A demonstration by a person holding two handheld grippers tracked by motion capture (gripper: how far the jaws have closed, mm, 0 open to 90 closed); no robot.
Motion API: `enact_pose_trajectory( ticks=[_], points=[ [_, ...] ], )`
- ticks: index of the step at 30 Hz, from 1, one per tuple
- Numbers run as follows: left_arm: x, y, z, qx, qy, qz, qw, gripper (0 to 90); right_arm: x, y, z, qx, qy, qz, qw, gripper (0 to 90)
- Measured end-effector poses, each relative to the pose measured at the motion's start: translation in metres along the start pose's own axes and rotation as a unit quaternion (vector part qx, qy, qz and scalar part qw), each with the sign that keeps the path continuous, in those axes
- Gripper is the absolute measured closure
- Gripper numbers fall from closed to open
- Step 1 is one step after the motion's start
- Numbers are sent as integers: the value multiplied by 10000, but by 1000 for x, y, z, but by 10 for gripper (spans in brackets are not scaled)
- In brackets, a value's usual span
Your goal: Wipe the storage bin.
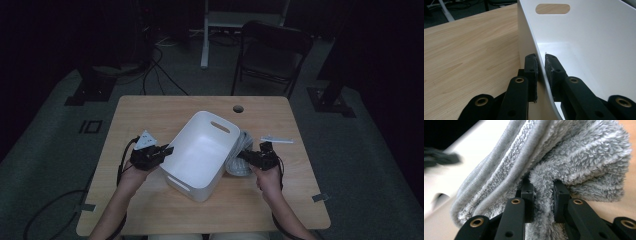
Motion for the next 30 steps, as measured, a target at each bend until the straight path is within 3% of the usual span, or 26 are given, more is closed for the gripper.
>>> enact_pose_trajectory(
  ticks=[4,7,13,25,30],
  points=[
    [-1,0,0,-2,-32,-6,10000,808,10,3,2,-71,292,-172,9994,761],
    [-1,0,0,-11,-27,-27,10000,807,4,-1,-1,-40,205,-175,9996,761],
    [-3,-1,0,8,-66,0,10000,807,0,-9,-9,116,261,-354,9990,762],
    [-4,-1,1,7,-79,25,10000,807,-28,-40,-37,757,33,-651,9950,762],
    [-4,-1,1,-2,-45,44,10000,802,-26,-39,-35,811,52,-677,9944,763]
  ],
)
Point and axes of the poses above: each handheld gripper's, and its own axes: y roughly backward along the jaws, z roughly out of its top, x roughly to its left, the point moved 2 cm from there along -y, roughly forward along the jaws, and after that the axes turned 3 degrees about y, right-handed, at the moved point
